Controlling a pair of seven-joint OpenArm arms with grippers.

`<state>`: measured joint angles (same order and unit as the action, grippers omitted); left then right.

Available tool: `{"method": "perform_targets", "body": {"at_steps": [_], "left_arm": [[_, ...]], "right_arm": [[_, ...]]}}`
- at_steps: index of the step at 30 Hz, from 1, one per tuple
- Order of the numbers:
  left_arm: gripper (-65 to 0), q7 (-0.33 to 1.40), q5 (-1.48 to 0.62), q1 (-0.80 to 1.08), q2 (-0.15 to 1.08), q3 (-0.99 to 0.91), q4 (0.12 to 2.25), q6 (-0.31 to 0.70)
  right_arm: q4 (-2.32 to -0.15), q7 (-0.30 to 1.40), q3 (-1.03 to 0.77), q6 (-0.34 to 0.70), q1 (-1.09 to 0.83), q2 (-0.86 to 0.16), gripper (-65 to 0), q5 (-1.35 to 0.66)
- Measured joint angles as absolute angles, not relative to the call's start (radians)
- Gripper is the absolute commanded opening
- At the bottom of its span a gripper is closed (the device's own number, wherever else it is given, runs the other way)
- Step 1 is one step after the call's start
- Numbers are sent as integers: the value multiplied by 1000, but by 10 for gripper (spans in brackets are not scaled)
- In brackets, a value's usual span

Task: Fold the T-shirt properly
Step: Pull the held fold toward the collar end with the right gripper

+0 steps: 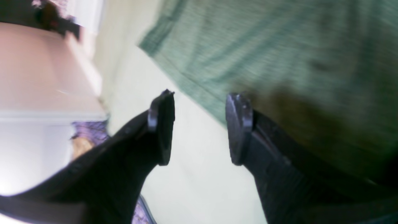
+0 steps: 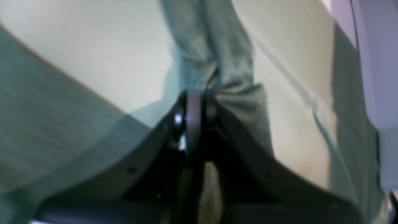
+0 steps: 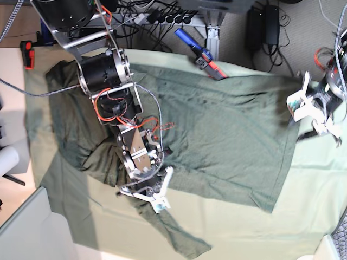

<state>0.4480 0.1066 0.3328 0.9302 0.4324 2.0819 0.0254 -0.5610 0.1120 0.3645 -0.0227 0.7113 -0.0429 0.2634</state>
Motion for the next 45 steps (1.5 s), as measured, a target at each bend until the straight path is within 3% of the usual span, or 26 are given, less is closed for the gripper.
{"method": "perform_targets", "body": {"at_steps": [7, 13, 20, 33, 41, 42, 45], "left_arm": [[-347, 429, 10, 163, 875, 432, 1865, 34], [-347, 406, -66, 20, 807, 433, 1719, 84], [-347, 398, -150, -134, 736, 433, 1606, 114], [-347, 368, -222, -281, 632, 433, 1410, 191], [-347, 368, -280, -348, 506, 432, 1338, 266], [-347, 367, -284, -359, 488, 432, 1325, 275], [-343, 366, -310, -403, 427, 432, 1266, 321]], "right_arm": [[-741, 221, 373, -9, 714, 10, -650, 206], [-847, 306, 396, 118, 699, 9, -650, 145], [-1030, 321, 404, 196, 533, 6, -650, 135], [-1407, 362, 406, 288, 279, -154, -650, -3], [-1469, 381, 406, 315, 211, -170, -650, -11], [-1468, 400, 406, 315, 211, -171, -623, -11], [-1469, 414, 405, 315, 216, -171, -363, -11]]}}
